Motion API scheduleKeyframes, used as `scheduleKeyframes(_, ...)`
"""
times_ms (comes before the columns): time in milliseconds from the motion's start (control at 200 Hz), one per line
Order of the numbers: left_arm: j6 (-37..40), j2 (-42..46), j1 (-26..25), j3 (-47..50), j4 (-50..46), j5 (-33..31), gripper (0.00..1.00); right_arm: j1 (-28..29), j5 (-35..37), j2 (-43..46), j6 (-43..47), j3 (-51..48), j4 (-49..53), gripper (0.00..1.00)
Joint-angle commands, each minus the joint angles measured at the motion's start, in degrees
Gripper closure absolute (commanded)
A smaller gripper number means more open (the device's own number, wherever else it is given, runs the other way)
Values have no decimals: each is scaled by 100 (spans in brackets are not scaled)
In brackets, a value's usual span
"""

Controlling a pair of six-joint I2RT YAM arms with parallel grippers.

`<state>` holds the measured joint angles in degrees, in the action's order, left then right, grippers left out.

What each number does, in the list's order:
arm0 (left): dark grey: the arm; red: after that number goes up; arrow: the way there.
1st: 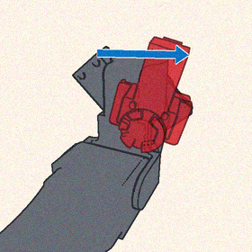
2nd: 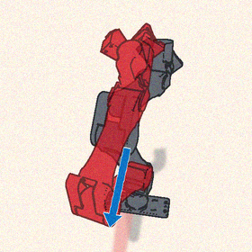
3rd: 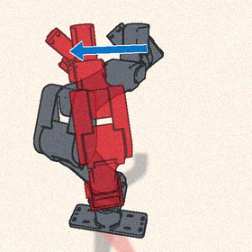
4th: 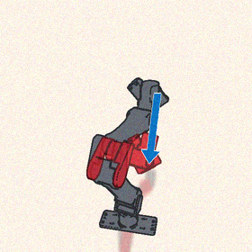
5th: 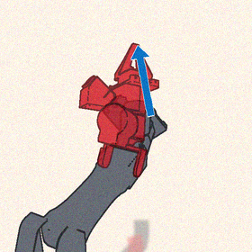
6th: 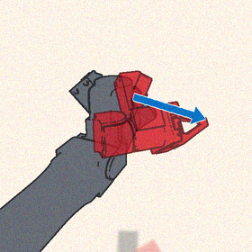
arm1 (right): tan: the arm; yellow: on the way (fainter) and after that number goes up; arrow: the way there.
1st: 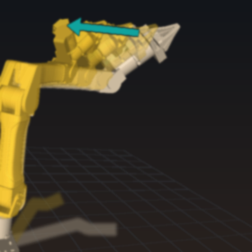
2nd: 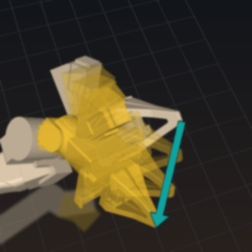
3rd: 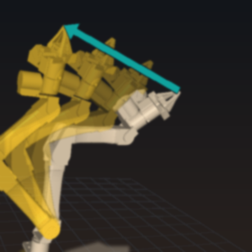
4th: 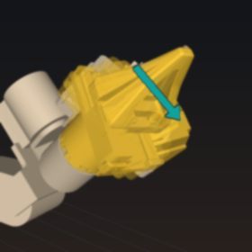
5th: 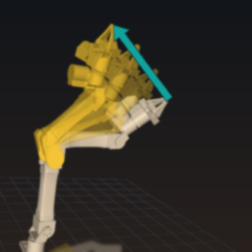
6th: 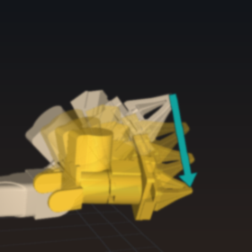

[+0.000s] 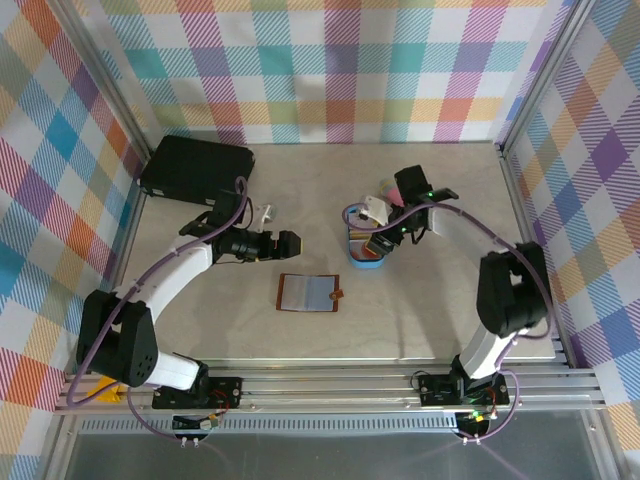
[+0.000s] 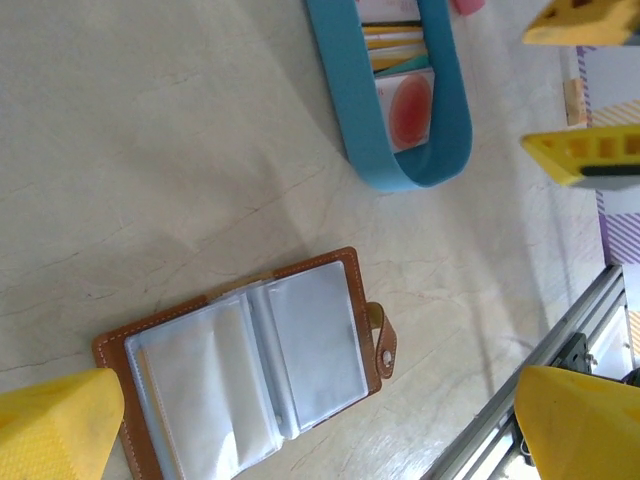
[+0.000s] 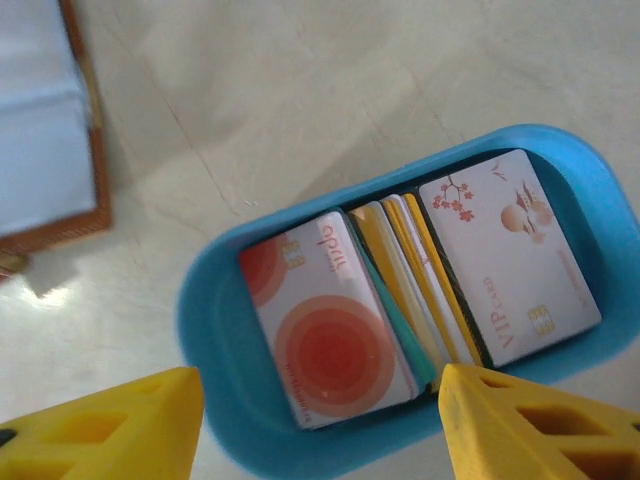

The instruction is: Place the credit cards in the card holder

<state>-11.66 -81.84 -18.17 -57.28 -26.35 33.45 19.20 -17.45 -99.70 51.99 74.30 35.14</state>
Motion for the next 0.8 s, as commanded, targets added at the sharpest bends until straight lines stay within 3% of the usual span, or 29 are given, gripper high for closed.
scheduleKeyframes(0, 226, -189, 69, -126, 19, 260, 0, 22, 75, -400, 1173, 443, 131, 39)
scheduleKeyframes(550, 252, -569, 72, -258, 46, 649, 0, 310, 329, -1606, 1998, 1085, 402, 46)
scheduleKeyframes(795, 274, -581, 73, -258, 28, 610, 0, 402, 464, -1848, 2149, 1078, 358, 42)
